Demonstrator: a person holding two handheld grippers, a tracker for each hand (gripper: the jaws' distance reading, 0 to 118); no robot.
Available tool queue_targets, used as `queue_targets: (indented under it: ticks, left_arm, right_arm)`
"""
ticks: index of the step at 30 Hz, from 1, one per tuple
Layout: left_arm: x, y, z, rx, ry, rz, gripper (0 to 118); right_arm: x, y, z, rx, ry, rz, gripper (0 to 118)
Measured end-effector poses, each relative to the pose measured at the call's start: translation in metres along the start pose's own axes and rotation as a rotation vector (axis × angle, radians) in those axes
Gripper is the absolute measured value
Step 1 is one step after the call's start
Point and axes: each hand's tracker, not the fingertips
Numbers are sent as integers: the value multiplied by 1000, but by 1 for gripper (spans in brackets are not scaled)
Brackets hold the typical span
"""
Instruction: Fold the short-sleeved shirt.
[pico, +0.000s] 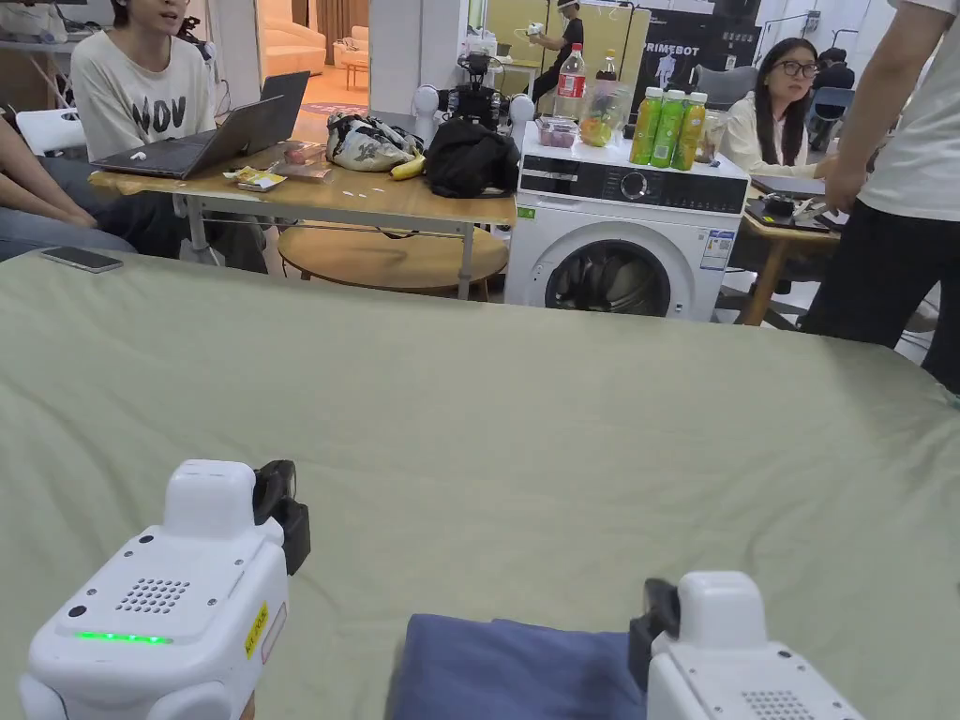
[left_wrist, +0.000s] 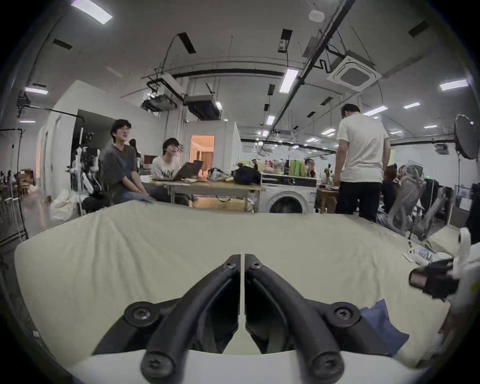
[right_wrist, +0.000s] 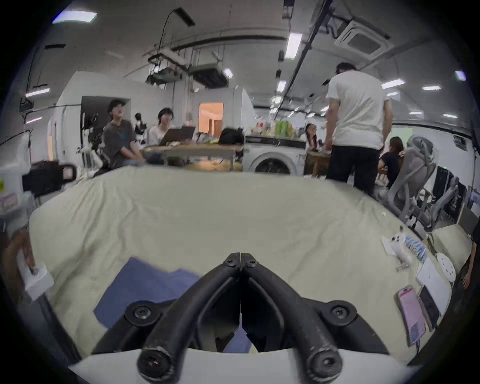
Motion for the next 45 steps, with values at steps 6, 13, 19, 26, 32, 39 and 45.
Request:
queue_targets:
  ticks: [6, 13, 19, 26, 32, 39, 45]
  left_arm:
    - [-4, -11, 0, -85, -43, 51, 0]
    - [-21, -19, -13, -344, -219, 186, 0]
    - [-39, -37, -44, -647, -433, 351, 47]
    - [-61, -88, -80, -892, -686, 679, 59]
    - [-58, -124, -101, -962, -787, 782, 59]
    - [-42, -145, -111, -919, -908, 934, 59]
    - [-39, -148, -113, -911, -953, 986, 59]
  right_arm:
    - [-9, -30, -43, -225, 46, -17, 0]
    - [-5, -37, -64, -307, 28, -40, 0]
    - [-4, -36, -65, -317, 27, -57, 0]
    - [1, -36, -65, -322, 38, -71, 0]
    - [7, -36, -66, -330, 55, -115, 0]
    - [8, -38, -66, -330, 42, -114, 0]
    - [11, -38, -65, -335, 44, -123, 0]
